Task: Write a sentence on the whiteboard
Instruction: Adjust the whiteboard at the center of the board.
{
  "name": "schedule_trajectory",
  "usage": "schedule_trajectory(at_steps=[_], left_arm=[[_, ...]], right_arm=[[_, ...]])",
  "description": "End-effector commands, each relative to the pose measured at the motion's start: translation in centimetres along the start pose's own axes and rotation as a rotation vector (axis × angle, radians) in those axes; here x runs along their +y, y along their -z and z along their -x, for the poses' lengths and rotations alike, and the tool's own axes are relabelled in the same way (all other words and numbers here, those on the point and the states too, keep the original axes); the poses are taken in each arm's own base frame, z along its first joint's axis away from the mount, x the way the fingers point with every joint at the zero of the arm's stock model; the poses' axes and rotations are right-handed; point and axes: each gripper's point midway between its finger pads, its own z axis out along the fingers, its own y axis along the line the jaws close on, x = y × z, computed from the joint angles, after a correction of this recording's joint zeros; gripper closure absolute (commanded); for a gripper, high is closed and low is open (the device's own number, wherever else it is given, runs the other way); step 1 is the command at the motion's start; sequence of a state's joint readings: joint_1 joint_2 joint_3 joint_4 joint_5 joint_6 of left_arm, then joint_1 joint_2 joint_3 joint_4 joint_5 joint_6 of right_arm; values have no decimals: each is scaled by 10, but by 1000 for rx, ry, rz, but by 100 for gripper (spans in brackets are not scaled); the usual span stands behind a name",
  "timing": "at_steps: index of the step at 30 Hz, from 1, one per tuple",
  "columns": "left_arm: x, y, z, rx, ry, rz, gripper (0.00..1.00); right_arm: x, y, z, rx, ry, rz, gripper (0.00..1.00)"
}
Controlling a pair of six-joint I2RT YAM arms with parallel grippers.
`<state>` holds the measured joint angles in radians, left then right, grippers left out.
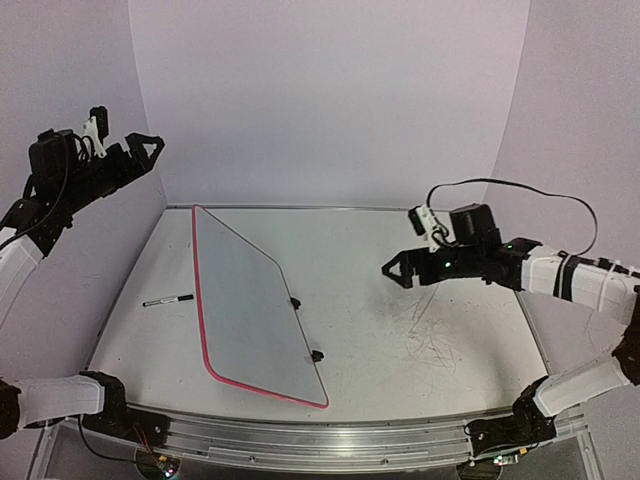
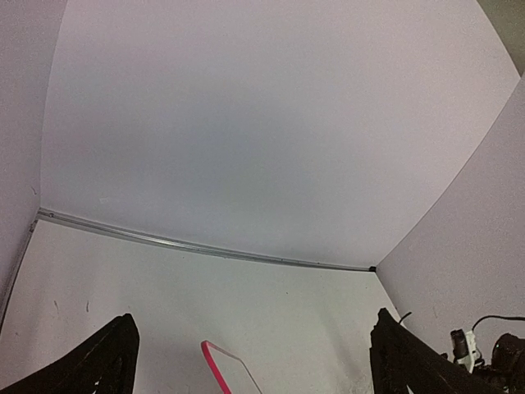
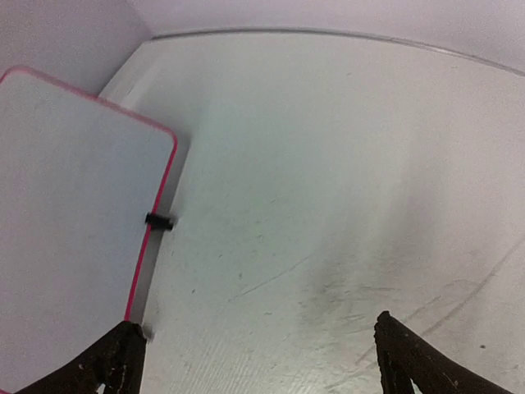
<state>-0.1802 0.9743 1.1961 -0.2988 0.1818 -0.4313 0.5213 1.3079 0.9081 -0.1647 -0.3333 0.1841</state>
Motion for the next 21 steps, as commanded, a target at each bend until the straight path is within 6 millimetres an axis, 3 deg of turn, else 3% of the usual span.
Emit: schedule_trajectory(at_steps=[1,7,10,16,21], left_arm=[[3,-10,-16,66,13,-15,1],[14,-24,-41,145,33,3,1],[20,-31,-58,193,51,7,1],[38,-41,-94,295,107,48,1],[43,-38,-96,293,107,79,1]], right_arm=[[51,-33,-29,82,287,94,2],[106,-60,-80,199,555,275,10],[128,-67,-82,167,614,378,12],[147,-96,-103,197,699,426,20],[157,-107,-117,229,721,474,31]])
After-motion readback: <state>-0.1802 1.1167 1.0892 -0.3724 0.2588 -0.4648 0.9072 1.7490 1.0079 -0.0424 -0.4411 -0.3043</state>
